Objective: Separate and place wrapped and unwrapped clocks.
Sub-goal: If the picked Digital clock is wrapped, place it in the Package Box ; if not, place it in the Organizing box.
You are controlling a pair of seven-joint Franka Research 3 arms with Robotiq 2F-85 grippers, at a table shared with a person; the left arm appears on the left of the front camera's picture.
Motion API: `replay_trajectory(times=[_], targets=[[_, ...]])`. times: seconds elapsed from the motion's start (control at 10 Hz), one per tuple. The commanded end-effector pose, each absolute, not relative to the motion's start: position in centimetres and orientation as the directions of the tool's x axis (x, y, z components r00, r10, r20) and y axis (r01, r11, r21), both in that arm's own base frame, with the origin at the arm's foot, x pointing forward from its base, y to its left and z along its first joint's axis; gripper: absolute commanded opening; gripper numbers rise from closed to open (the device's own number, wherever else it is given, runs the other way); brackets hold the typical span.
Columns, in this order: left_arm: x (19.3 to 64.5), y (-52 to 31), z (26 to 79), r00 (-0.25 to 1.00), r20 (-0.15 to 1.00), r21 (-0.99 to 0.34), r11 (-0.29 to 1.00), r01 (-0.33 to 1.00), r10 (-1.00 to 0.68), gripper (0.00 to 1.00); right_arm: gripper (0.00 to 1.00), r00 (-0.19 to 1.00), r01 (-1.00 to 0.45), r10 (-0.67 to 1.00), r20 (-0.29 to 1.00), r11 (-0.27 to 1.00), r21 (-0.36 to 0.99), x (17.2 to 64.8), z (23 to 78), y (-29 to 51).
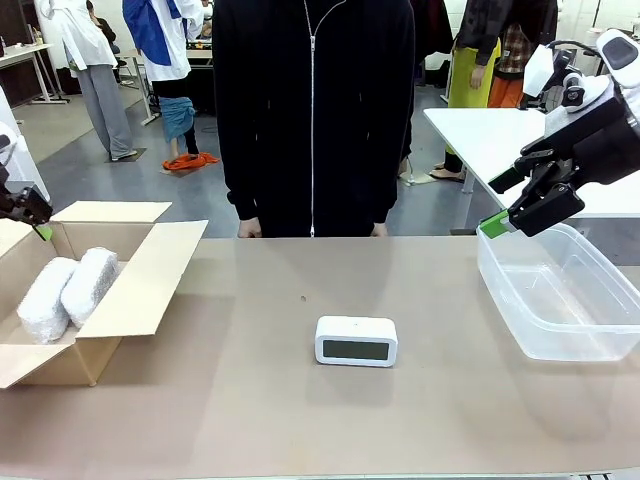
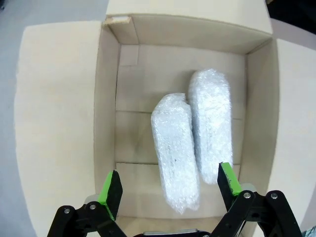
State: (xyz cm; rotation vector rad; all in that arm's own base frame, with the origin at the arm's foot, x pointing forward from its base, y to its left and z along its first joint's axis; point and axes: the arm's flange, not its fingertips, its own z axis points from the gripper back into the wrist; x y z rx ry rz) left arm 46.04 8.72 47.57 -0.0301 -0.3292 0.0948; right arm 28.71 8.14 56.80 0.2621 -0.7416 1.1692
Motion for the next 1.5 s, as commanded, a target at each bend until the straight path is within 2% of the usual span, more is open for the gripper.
replay_trajectory(times=[0.0, 0.1, 0.4, 0.7, 0.9, 1.0, 1.4], targets=[[43.5, 9.9, 51.4, 0.933, 0.353, -0.105, 0.994, -0.043, 0.077, 1.0, 1.0, 0.197, -0.906, 0.721, 0.664, 0.392, -0.157, 28.8, 56.7, 8.3], [41.7, 10.3, 54.0, 0.915, 0.395, -0.132, 0.991, -0.028, 0.078, 1.0, 1.0, 0.197, -0.906, 0.721, 0.664, 0.392, -0.157, 28.8, 56.7, 8.3], [37.9, 9.3, 58.3, 0.926, 0.376, -0.153, 0.988, 0.036, 0.025, 1.0, 1.0, 0.197, -0.906, 0.721, 0.664, 0.392, -0.157, 28.8, 56.7, 8.3], [37.1, 7.0, 58.4, 0.935, 0.353, -0.166, 0.982, 0.085, -0.022, 1.0, 1.0, 0.197, -0.906, 0.721, 0.664, 0.392, -0.157, 28.8, 56.7, 8.3], [37.7, 7.9, 57.5, 0.947, 0.319, -0.224, 0.974, 0.042, 0.033, 1.0, 1.0, 0.197, -0.906, 0.721, 0.664, 0.392, -0.157, 28.8, 56.7, 8.3], [37.0, 6.7, 58.7, 0.937, 0.349, -0.158, 0.986, 0.055, 0.004, 1.0, 1.0, 0.197, -0.906, 0.721, 0.664, 0.392, -0.157, 28.8, 56.7, 8.3], [37.0, 6.7, 58.7, 0.937, 0.349, -0.158, 0.986, 0.055, 0.004, 1.0, 1.0, 0.197, -0.906, 0.721, 0.664, 0.392, -0.157, 28.8, 56.7, 8.3]])
